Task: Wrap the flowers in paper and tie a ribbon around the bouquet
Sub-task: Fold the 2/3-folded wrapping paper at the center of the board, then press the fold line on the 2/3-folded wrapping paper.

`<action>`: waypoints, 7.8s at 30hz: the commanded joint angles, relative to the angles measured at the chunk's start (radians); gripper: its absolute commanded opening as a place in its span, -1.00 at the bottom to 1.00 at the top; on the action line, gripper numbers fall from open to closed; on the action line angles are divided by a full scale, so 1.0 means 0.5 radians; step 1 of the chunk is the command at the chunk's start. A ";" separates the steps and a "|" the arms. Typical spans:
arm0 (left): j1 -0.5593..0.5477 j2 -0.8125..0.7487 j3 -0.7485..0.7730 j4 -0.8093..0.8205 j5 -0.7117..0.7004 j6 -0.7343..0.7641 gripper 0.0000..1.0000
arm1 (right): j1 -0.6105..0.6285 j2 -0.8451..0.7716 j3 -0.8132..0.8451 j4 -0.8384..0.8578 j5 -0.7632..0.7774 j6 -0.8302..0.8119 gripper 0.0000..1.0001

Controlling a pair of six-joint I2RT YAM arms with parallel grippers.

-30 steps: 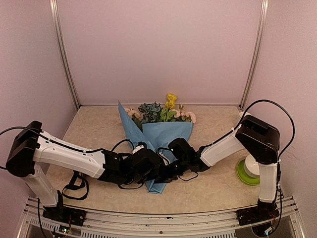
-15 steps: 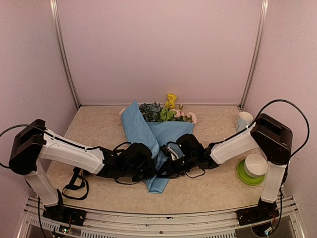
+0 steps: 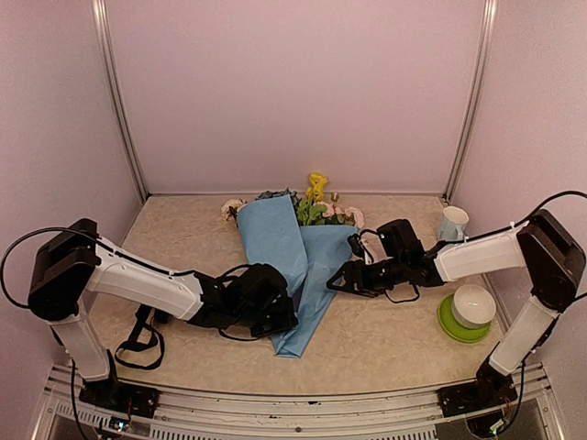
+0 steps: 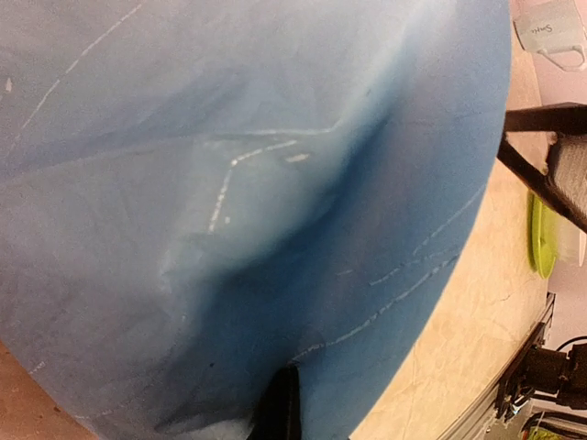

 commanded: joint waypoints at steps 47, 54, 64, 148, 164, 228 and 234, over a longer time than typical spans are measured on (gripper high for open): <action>-0.534 0.977 1.372 -1.384 -0.436 1.458 -1.00 | -0.228 0.073 0.475 -0.249 -0.025 -0.426 0.91; -0.534 0.965 1.347 -1.398 -0.435 1.465 -1.00 | -0.223 0.215 0.464 -0.152 -0.221 -0.428 -1.00; -0.548 0.714 1.356 -1.283 -0.273 1.628 -0.76 | -0.265 0.336 0.398 -0.073 -0.183 -0.457 -1.00; -0.510 0.998 1.414 -0.925 -0.242 2.278 0.09 | -0.395 0.281 -0.029 0.115 0.299 -0.147 -1.00; -0.511 0.985 1.223 -0.862 0.073 2.461 0.10 | -0.558 -0.191 -0.160 -0.394 -0.075 -0.421 1.00; -0.590 0.163 0.548 -0.615 0.074 2.423 -0.35 | -0.106 0.021 -0.801 0.991 -0.130 0.421 -1.00; -0.643 0.415 0.598 -0.784 -0.019 2.496 -0.40 | -0.032 -0.019 -0.782 0.924 -0.099 0.410 -1.00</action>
